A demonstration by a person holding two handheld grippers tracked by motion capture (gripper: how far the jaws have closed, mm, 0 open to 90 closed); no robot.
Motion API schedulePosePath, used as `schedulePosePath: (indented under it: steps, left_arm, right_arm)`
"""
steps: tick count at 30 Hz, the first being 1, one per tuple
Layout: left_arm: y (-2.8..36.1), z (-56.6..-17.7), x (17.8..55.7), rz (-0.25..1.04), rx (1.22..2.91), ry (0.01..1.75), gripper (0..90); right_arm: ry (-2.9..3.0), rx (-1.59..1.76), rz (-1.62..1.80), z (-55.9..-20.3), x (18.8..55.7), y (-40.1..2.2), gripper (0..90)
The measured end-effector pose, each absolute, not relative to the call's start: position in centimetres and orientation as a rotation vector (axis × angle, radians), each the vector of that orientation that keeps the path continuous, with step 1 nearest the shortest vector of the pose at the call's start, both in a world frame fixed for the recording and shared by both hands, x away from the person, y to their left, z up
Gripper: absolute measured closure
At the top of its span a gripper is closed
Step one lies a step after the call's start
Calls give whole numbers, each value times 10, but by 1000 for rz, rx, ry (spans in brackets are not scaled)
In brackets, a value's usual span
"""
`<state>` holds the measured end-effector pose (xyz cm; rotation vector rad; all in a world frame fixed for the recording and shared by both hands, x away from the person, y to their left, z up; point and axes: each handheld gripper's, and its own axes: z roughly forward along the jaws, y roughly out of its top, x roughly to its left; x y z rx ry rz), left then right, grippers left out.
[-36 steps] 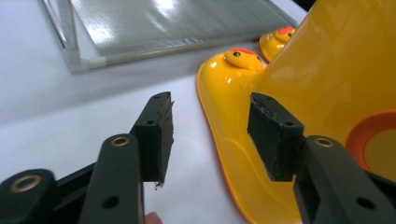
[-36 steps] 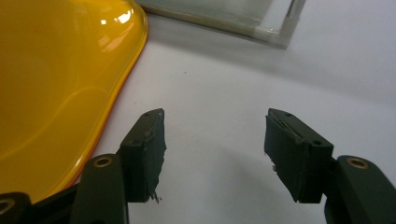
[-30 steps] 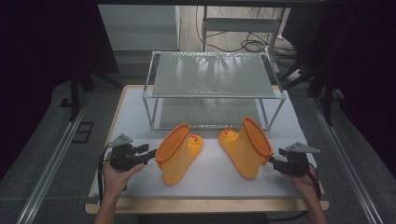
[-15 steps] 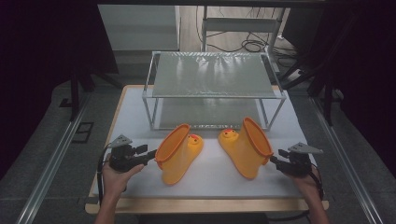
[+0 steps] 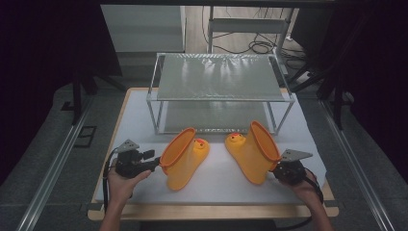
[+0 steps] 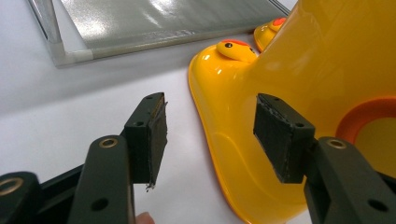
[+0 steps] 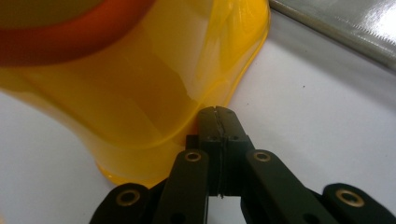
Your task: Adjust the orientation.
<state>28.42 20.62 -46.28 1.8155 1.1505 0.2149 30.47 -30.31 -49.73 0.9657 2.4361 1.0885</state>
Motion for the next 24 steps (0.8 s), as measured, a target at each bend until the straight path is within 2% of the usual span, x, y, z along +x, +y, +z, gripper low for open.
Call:
schedulePosePath:
  steps: [12, 24]
  left_arm:
    - [209, -460, 282, 216, 1802, 1146, 447]
    - [209, -458, 281, 217, 1799, 1148, 447]
  right_arm:
    - [2542, 855, 1141, -497, 299, -289, 900]
    - [2603, 709, 1186, -500, 291, -241, 899]
